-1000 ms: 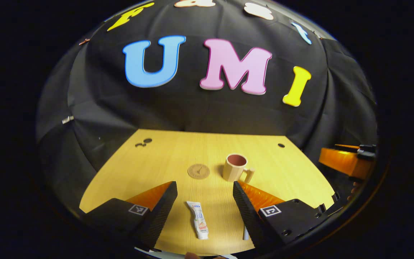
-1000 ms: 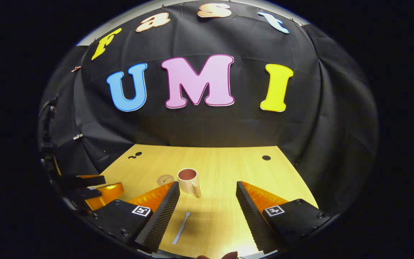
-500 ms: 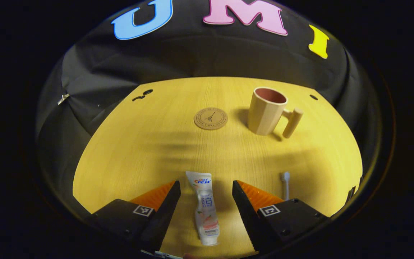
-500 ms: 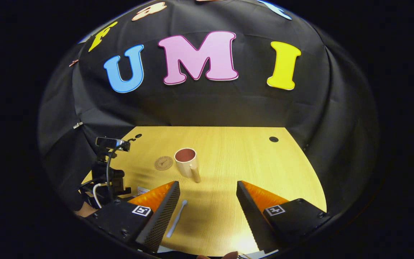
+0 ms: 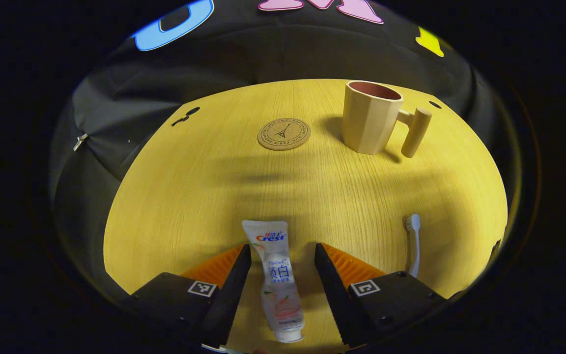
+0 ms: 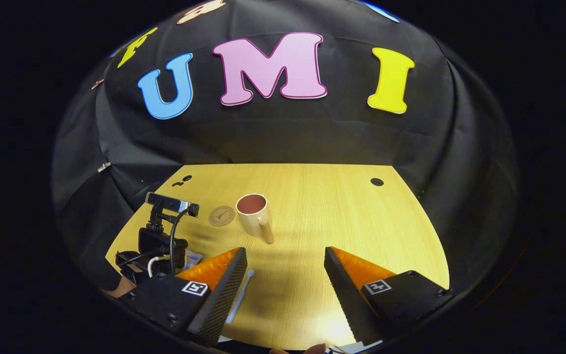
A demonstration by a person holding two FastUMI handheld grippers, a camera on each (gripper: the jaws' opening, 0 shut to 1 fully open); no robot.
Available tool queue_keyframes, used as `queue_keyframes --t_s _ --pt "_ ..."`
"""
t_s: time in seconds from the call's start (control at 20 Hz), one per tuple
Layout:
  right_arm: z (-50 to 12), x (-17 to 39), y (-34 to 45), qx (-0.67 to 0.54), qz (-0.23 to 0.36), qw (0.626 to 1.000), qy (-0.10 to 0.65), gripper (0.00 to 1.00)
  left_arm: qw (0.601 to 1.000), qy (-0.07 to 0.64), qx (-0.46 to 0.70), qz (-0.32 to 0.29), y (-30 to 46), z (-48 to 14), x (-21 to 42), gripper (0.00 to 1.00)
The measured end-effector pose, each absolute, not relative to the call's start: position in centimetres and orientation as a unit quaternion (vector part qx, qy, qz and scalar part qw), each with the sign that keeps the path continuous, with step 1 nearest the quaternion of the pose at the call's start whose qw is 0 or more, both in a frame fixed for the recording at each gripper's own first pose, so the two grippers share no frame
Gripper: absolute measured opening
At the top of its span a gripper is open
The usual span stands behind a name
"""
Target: Put the toothbrush and toothpaste on the desktop into the cup, then pick up the cup and place it on the coaster on the desktop.
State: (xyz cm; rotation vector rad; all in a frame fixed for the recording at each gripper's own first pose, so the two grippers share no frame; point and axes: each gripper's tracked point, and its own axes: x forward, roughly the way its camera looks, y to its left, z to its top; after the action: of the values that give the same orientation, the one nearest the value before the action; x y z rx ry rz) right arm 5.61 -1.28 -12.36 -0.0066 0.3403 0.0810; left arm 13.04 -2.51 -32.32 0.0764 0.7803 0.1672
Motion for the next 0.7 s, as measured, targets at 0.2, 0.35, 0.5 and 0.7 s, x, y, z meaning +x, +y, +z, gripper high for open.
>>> queue_keyframes --t_s 0.2,0.35,0.5,0.7 --pt "-12.7 5.6 -0.4 -0.001 0.045 0.984 0.175 0.98 0.918 0.39 0.01 0.07 -3.0 -32.7 12.8 0.69" --pt "-13.3 5.7 0.8 -0.004 0.05 0.982 0.185 0.98 0.916 0.395 -0.022 0.061 -3.3 -33.2 12.8 0.45" --pt "-15.0 5.5 1.6 -0.007 0.05 0.977 0.207 0.98 0.915 0.401 -0.011 0.045 -3.4 -33.0 12.7 0.4" --pt "-17.8 5.5 2.7 -0.003 0.049 0.967 0.251 0.98 0.921 0.39 0.008 0.013 -3.6 -32.5 12.7 0.28"
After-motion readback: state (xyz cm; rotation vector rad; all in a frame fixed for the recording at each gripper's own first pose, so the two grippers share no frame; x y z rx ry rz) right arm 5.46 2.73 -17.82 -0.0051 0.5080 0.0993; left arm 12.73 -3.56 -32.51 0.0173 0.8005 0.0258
